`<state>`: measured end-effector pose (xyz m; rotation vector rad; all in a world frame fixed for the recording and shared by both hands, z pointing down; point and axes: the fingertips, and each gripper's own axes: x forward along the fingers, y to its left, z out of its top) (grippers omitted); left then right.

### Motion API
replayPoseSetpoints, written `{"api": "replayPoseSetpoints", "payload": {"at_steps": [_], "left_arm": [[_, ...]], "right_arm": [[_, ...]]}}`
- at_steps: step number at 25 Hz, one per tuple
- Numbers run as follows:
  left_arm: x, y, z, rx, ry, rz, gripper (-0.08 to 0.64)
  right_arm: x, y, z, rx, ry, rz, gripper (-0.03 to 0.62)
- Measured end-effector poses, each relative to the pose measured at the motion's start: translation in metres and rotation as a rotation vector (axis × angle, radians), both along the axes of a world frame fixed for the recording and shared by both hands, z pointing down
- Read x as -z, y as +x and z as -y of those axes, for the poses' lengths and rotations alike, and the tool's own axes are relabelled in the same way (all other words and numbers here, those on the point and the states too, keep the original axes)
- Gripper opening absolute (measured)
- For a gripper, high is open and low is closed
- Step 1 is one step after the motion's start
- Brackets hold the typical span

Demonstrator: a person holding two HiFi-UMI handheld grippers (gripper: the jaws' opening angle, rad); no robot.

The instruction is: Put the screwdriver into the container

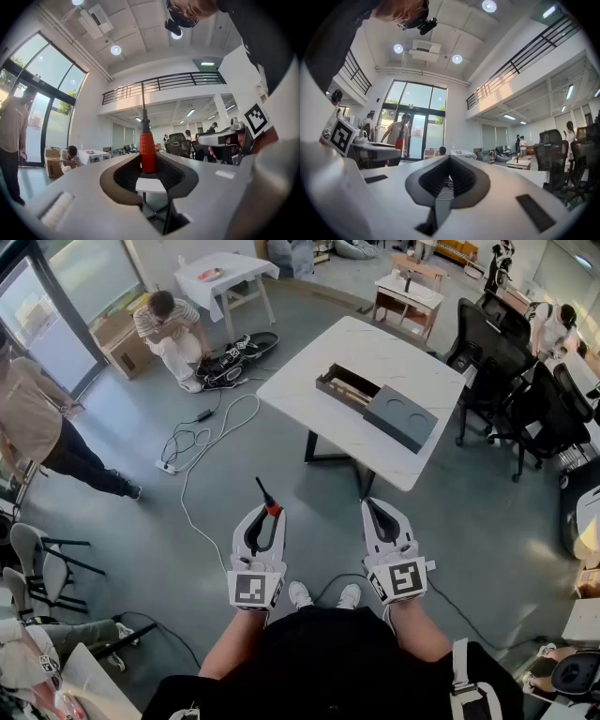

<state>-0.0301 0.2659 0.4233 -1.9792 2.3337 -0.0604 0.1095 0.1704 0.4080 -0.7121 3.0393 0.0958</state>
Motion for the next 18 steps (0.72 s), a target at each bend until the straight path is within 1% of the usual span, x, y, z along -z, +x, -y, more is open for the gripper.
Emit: {"api": "replayPoseSetpoints", "payload": {"at_steps": [6, 10, 14, 18], "left_arm": [[0.001, -0.008, -0.002, -0.008, 0.005, 0.011, 0.101], [0.0, -0.017, -0.008, -0.021, 0.0, 0.016, 0.101], [0.0, -0.025, -0.015, -0.045, 0.002, 0.023, 0.101], [0.001, -0.03, -0.022, -0.071, 0.013, 0.028, 0.101]], "right_arm": [[0.001, -0.014, -0.003, -0.011, 0.024, -0.025, 0.006], [0.006, -0.022, -0.012, -0.019, 0.038, 0.0, 0.006], [0.013, -0.032, -0.022, -0.002, 0.013, 0.044, 0.006], [0.008, -0.04, -0.031, -0.02, -0.006, 0.038, 0.006]]}}
